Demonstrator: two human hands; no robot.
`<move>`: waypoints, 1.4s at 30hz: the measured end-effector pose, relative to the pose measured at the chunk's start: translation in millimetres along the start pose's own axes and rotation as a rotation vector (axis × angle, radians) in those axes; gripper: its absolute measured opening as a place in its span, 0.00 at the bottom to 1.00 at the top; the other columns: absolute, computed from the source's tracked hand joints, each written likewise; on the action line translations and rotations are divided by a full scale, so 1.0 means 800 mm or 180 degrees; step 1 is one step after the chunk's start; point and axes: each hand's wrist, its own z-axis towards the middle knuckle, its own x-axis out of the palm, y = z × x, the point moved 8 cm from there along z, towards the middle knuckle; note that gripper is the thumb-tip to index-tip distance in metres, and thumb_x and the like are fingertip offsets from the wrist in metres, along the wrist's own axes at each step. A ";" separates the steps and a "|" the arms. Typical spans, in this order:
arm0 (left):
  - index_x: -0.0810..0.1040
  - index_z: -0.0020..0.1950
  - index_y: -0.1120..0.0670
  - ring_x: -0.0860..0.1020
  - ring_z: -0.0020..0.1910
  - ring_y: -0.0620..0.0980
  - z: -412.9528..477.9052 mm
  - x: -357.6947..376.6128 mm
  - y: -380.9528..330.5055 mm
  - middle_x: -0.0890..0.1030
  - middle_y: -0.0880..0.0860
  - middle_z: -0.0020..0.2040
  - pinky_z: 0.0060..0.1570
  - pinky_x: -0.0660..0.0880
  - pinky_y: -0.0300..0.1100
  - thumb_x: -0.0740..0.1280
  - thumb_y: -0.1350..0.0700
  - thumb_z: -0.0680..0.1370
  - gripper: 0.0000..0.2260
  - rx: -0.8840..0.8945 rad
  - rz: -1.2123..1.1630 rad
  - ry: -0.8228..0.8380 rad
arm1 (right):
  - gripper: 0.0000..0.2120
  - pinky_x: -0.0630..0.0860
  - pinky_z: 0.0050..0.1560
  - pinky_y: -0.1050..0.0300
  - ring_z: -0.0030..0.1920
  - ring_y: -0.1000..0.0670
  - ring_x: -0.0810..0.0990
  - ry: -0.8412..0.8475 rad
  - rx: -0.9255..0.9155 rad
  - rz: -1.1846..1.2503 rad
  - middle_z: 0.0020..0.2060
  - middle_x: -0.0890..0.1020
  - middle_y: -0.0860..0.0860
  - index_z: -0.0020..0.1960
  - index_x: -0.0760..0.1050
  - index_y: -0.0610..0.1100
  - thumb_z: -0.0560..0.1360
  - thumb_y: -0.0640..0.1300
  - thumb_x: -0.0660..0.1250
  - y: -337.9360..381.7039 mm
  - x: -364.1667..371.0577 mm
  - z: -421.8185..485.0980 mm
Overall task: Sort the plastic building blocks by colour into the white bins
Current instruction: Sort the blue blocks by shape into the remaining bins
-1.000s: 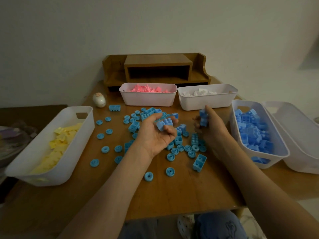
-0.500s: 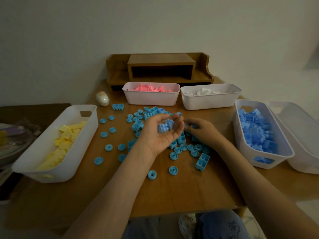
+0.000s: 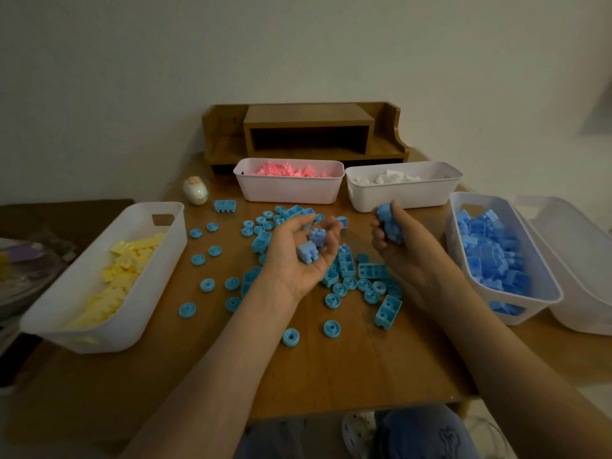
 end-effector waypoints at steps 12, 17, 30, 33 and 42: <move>0.67 0.64 0.70 0.70 0.65 0.66 0.008 0.003 0.004 0.71 0.70 0.65 0.60 0.68 0.61 0.59 0.46 0.78 0.28 -0.0133 -0.0335 0.0396 | 0.20 0.80 0.34 0.60 0.36 0.45 0.83 0.0208 0.0634 0.1713 0.51 0.80 0.36 0.56 0.74 0.32 0.78 0.50 0.58 -0.010 0.006 -0.007; 0.73 0.54 0.67 0.80 0.43 0.53 0.002 -0.001 -0.001 0.79 0.67 0.52 0.37 0.80 0.42 0.61 0.50 0.79 0.19 -0.0030 -0.0058 0.0013 | 0.12 0.65 0.20 0.69 0.25 0.57 0.71 0.0059 0.0461 0.0052 0.43 0.78 0.47 0.56 0.72 0.41 0.79 0.48 0.58 -0.011 0.003 -0.010; 0.68 0.46 0.54 0.69 0.33 0.45 0.020 0.123 0.068 0.74 0.54 0.42 0.30 0.66 0.37 0.57 0.58 0.79 0.03 0.0790 0.3547 -0.0060 | 0.15 0.66 0.49 0.54 0.55 0.41 0.74 -0.1237 -0.1700 -0.5094 0.55 0.77 0.40 0.62 0.71 0.38 0.80 0.45 0.58 0.183 -0.041 -0.056; 0.66 0.53 0.55 0.72 0.40 0.47 0.019 0.178 0.122 0.72 0.54 0.48 0.34 0.68 0.38 0.59 0.60 0.78 0.05 0.1234 0.4671 0.0526 | 0.17 0.67 0.60 0.48 0.62 0.38 0.71 -0.1194 -0.0854 -0.5930 0.63 0.73 0.38 0.66 0.69 0.41 0.79 0.45 0.59 0.174 -0.090 -0.040; 0.46 0.76 0.55 0.63 0.68 0.60 0.031 0.194 0.206 0.62 0.59 0.71 0.67 0.60 0.55 0.60 0.55 0.79 0.30 0.1260 0.6986 0.1617 | 0.19 0.69 0.61 0.50 0.61 0.40 0.74 -0.1108 -0.1178 -0.5834 0.62 0.75 0.40 0.66 0.71 0.42 0.76 0.33 0.59 0.187 -0.118 -0.054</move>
